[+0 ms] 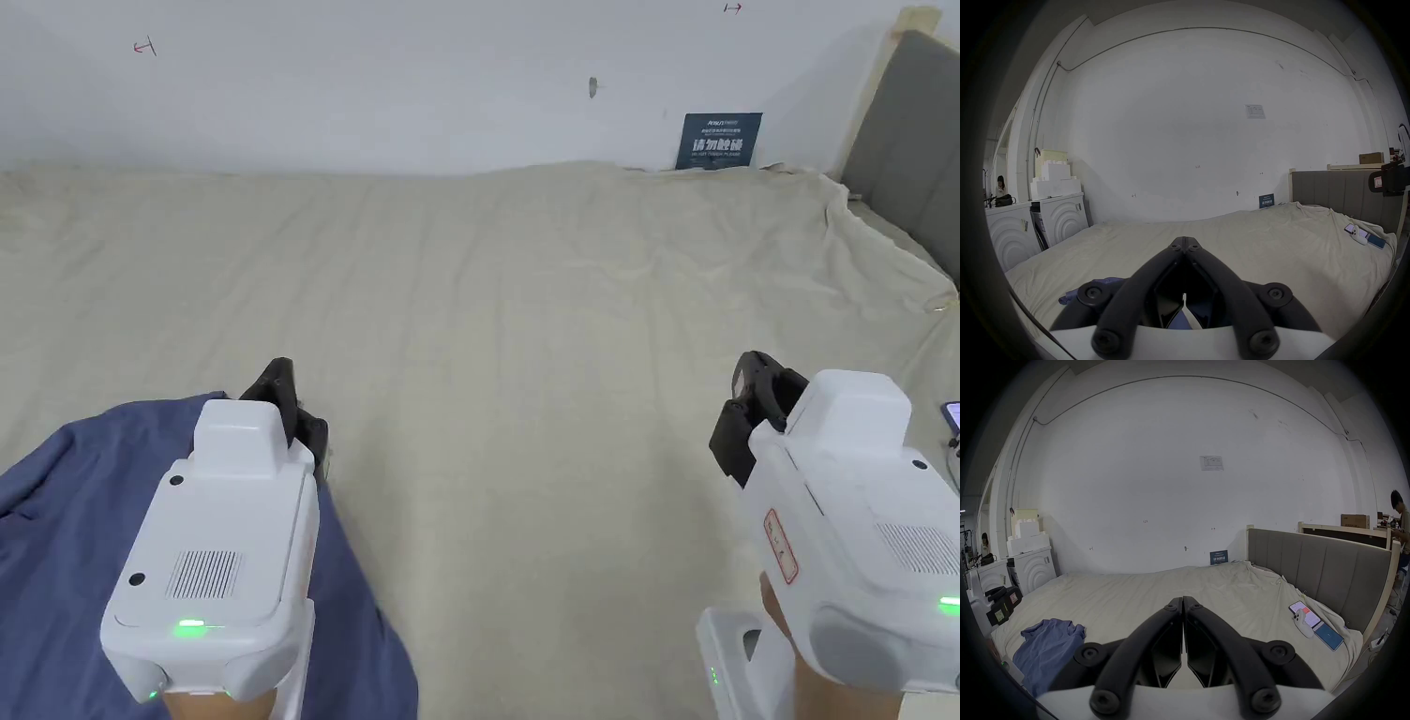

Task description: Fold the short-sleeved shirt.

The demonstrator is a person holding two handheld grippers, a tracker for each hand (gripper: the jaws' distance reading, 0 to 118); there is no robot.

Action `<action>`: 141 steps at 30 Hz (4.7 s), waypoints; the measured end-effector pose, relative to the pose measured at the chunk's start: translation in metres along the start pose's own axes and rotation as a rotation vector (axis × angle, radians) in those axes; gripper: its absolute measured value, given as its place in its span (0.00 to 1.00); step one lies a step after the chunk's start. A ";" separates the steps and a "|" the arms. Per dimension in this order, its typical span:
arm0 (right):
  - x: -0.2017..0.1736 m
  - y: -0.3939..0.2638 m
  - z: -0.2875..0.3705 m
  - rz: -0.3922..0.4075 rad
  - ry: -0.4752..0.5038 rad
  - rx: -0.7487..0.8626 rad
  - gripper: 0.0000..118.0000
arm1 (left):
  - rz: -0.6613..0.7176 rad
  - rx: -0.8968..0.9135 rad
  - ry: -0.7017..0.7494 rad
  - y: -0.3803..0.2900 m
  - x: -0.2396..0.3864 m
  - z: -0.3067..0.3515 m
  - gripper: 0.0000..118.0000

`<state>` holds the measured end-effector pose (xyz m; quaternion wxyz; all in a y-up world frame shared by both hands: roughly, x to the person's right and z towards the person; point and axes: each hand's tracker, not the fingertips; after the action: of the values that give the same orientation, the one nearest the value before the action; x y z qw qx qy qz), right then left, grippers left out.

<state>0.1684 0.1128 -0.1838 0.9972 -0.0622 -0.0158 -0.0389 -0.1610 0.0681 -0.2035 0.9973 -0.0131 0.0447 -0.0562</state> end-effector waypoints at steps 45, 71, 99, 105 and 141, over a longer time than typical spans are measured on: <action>-0.095 0.005 -0.031 0.081 0.256 0.042 0.00 | 0.019 0.021 0.274 0.006 -0.111 0.041 0.00; -0.229 -0.013 -0.024 0.103 0.592 0.028 0.00 | 0.002 -0.038 0.663 -0.011 -0.238 0.157 0.00; -0.180 -0.015 -0.063 0.105 0.437 -0.012 0.00 | 0.266 -0.519 0.211 -0.050 -0.218 -0.036 0.00; -0.166 -0.025 -0.075 0.121 0.398 -0.048 0.00 | 0.296 -0.808 0.154 -0.100 -0.200 -0.081 0.09; -0.097 -0.036 -0.071 0.092 0.278 -0.118 0.00 | 0.537 -0.833 -0.090 -0.109 -0.184 -0.079 0.00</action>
<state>0.0711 0.0751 -0.2536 0.9851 -0.1153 0.1279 -0.0022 -0.3629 -0.0214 -0.2623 0.8876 -0.4008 0.0221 0.2258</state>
